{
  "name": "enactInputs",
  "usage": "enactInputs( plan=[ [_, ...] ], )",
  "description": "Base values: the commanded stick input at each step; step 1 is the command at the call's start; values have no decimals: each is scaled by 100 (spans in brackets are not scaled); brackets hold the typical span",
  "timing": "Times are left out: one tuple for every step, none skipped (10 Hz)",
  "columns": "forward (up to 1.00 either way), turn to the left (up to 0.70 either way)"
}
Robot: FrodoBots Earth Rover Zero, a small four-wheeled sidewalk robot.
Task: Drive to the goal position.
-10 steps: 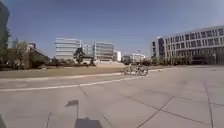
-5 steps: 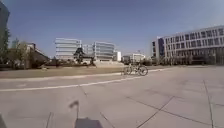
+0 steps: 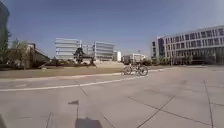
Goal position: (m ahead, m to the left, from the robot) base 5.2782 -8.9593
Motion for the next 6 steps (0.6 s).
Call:
enactInputs(
  plan=[
    [6, 0],
    [6, 0],
    [6, 0],
    [6, 0],
    [6, 0],
    [6, 0]
  ],
)
